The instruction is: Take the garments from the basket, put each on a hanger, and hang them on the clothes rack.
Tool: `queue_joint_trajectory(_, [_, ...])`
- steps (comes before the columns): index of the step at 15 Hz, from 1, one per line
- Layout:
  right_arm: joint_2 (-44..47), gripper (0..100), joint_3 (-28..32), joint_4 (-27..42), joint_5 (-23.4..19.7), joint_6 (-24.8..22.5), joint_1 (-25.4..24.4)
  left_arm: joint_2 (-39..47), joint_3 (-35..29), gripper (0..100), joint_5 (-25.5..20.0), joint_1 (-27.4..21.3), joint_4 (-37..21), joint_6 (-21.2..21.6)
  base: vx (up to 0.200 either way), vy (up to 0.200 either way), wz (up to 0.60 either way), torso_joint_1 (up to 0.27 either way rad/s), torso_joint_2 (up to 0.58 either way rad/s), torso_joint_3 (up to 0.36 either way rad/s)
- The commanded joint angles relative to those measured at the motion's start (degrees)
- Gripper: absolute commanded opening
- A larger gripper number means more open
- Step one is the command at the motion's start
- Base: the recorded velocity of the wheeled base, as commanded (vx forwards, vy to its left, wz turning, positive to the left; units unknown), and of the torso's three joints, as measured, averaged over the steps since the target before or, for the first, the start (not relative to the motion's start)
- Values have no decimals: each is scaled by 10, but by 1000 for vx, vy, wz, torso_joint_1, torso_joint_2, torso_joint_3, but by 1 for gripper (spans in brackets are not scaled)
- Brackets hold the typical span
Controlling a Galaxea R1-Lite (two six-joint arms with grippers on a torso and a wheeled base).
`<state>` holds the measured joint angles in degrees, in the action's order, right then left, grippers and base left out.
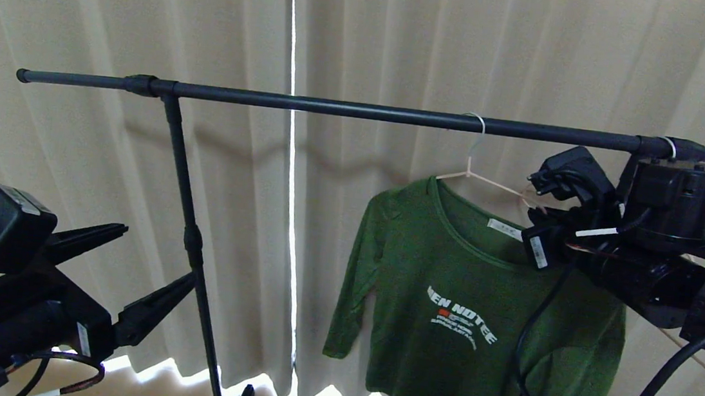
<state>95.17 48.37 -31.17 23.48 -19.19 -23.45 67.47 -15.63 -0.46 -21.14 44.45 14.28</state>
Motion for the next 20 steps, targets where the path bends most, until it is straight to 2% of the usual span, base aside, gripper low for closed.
queue_joint_trajectory(1, [-3,100,-3,1,0,0,-2,-3,0,100,1,1,-1,1,0,0,0,0,0,0])
queue_joint_trajectory(4, [-16,100,-7,-1,-4,2,-2,-2,0,100,6,1,-1,1,0,0,0,0,0,0])
queue_joint_trajectory(7, [-26,100,-27,-18,-65,19,-2,-2,6,100,6,2,-1,0,0,0,0,0,0,0])
queue_joint_trajectory(10, [-39,100,-33,-30,-83,30,-2,-2,6,100,5,27,-1,1,0,0,0,0,0,0])
queue_joint_trajectory(12, [-56,100,-44,-30,-127,49,-2,-2,9,100,5,35,-1,0,0,0,0,0,0,0])
queue_joint_trajectory(14, [-73,100,-50,-34,-153,71,-2,-3,16,100,5,36,0,-1,0,0,0,0,0,0])
queue_joint_trajectory(16, [-91,100,-56,-34,-164,98,-2,-2,17,100,4,36,0,-2,0,0,0,0,0,0])
queue_joint_trajectory(20, [-131,100,-76,-34,-172,119,2,-3,23,100,3,38,1,1,0,0,0,0,0,0])
